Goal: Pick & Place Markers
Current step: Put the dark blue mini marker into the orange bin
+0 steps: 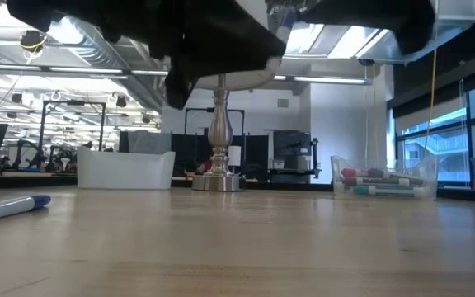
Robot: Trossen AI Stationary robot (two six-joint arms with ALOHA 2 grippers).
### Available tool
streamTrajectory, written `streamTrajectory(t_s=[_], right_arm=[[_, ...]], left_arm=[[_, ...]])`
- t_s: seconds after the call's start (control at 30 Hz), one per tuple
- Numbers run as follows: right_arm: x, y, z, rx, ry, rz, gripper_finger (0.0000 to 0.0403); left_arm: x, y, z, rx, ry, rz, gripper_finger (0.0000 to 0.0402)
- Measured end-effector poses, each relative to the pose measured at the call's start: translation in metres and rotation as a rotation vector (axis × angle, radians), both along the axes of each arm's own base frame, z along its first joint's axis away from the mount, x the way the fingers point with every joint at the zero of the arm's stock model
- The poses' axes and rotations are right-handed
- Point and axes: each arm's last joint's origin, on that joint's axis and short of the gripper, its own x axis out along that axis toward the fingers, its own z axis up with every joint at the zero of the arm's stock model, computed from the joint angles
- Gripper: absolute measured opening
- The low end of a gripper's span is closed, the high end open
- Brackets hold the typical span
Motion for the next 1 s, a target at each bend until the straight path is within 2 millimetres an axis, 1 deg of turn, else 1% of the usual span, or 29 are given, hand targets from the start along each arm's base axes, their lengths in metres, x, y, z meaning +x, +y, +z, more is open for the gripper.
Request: streamTrajectory(t_s=[0.2,0.37,0.47,0.6,0.73,0.83,0.9,1.0], right_arm=[[0.012,-0.012,0.001,0.028,-0.004,0.013,0.0163],[0.016,-0.013,0.003,0.009,0.019,0.085,0.016],[0.016,-0.012,0.004,-0.03,0.026,0.103,0.0131],[0.015,-0.009,0.006,-0.06,0.039,0.145,0.0051],[0.013,-0.003,0.007,-0.148,0.1,0.194,0.0051],[0.007,0.003,0.016,-0.202,0.192,0.22,0.0051],[-0.004,0.008,0.029,-0.214,0.276,0.233,0.0051],[-0.021,0.014,0.052,-0.136,0.442,0.289,0.0051]], left_arm=[[0.0,-0.004,0.004,0.014,-0.033,-0.064,0.0033],[0.0,-0.007,0.006,0.028,-0.045,-0.112,0.0034],[0.0,-0.007,0.006,0.021,-0.046,-0.136,0.0035],[0.0,-0.007,0.006,0.024,-0.041,-0.16,0.0057],[0.0,-0.008,0.006,0.016,-0.041,-0.147,0.009],[-0.001,-0.008,0.002,0.013,-0.006,-0.144,0.0116],[-0.003,-0.009,-0.002,0.004,0.04,-0.163,0.0132],[-0.007,-0.01,-0.011,-0.049,0.146,-0.187,0.0151]])
